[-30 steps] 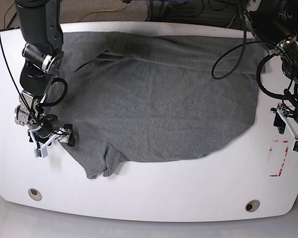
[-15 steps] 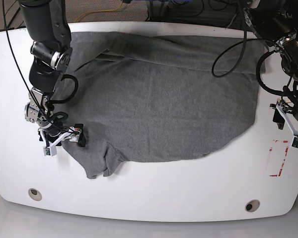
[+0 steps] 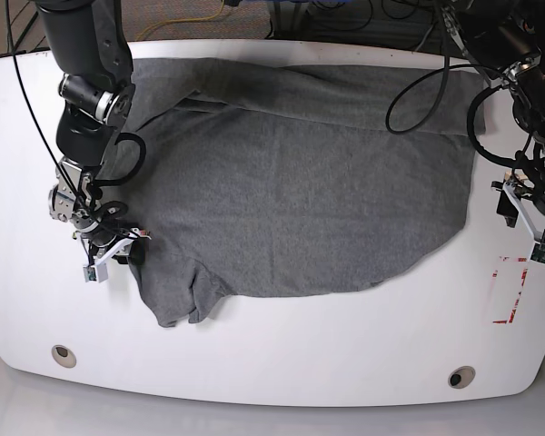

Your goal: Layout the t-shirt on the table in an organized manner, then fold the t-shirt properly

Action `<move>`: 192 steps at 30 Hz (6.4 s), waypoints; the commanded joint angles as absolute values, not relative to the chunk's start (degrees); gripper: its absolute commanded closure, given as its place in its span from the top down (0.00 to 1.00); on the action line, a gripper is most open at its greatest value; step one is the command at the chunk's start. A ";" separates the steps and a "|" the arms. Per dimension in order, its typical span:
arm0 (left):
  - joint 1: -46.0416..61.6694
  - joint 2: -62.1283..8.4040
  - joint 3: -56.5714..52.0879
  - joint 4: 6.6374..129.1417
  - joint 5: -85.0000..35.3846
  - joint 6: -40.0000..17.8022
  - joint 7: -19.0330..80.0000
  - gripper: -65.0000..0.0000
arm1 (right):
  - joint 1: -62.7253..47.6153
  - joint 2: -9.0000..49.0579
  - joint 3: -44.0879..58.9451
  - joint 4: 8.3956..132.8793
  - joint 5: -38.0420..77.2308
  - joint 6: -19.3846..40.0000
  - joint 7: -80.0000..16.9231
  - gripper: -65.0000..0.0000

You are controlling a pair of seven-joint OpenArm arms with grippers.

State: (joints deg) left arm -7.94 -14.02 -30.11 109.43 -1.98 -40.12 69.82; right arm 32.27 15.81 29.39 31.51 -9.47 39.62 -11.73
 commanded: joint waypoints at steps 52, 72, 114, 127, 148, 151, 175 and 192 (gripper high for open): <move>-27.21 -9.45 -18.24 54.02 -2.33 -35.38 38.20 0.10 | 33.89 16.48 29.32 32.57 -8.84 40.00 -9.89 0.14; -18.15 -9.80 -9.01 80.04 -2.24 -35.38 38.55 0.01 | 32.84 16.48 29.32 32.75 -8.75 40.00 -9.89 0.14; -16.75 -11.47 -5.85 84.79 -2.42 -34.77 38.46 0.74 | 31.96 16.48 29.32 32.75 -8.75 40.00 -9.89 0.14; -27.03 -9.54 -8.31 60.26 -2.15 -31.52 32.92 0.74 | 31.87 16.40 29.32 32.75 -8.75 40.00 -9.80 0.14; -28.26 -9.80 -4.35 54.90 -2.24 -39.08 37.49 0.16 | 31.87 15.34 29.32 32.75 -8.75 40.00 -9.71 0.14; -27.30 -9.80 -4.26 57.80 -2.24 -39.25 38.29 0.10 | 31.87 15.34 29.32 32.75 -8.75 40.00 -9.71 0.14; -22.55 -12.70 -4.62 69.05 -2.33 -39.08 40.48 0.42 | 31.87 15.34 29.32 32.75 -8.75 40.00 -9.71 0.14; -25.80 -12.70 -17.01 56.22 -2.59 -40.00 39.43 0.82 | 31.16 15.34 29.32 32.75 -8.75 40.00 -9.71 0.14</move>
State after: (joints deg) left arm -23.31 -12.38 -17.08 56.80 -1.28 -39.57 40.71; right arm 30.28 14.74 29.30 31.99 -8.60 39.92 -9.21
